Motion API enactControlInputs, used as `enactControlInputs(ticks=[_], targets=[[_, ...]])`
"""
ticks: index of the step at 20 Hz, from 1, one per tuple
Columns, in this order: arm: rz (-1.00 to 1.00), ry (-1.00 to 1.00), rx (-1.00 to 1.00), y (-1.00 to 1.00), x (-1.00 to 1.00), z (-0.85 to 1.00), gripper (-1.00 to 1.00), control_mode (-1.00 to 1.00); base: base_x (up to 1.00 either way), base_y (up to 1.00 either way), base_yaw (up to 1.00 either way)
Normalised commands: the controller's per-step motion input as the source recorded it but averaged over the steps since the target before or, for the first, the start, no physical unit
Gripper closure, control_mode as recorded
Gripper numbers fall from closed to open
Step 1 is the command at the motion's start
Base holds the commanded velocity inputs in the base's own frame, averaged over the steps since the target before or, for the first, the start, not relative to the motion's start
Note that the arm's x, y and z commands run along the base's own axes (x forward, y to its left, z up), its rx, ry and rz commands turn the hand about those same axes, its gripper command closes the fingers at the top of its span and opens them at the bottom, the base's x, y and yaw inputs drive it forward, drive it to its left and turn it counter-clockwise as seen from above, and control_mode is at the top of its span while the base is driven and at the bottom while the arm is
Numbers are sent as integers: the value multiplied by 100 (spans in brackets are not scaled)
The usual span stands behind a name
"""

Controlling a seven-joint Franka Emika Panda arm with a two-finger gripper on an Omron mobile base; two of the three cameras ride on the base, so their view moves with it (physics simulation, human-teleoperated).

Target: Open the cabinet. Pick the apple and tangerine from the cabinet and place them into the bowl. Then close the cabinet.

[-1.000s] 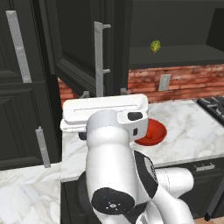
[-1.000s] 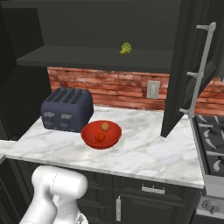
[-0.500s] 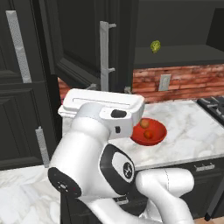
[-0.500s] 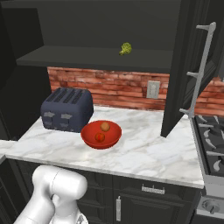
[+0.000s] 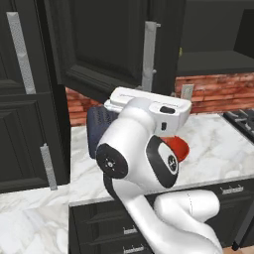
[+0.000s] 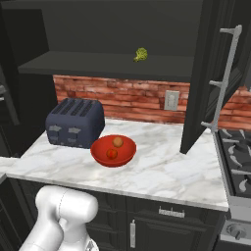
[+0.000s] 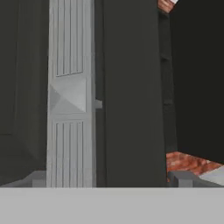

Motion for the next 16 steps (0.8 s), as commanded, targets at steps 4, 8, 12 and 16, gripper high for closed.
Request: enactControlInputs(ticks=[4,8,12,16], targets=[[0,0,12,-83,100,-60,-100,-100,0,0,0],[0,2,10,-76,100,-51,-100,-100,0,0,0],[0,1,9,-71,100,-42,-100,-100,0,0,0],[0,13,7,-34,100,-37,-100,-100,0,0,0]])
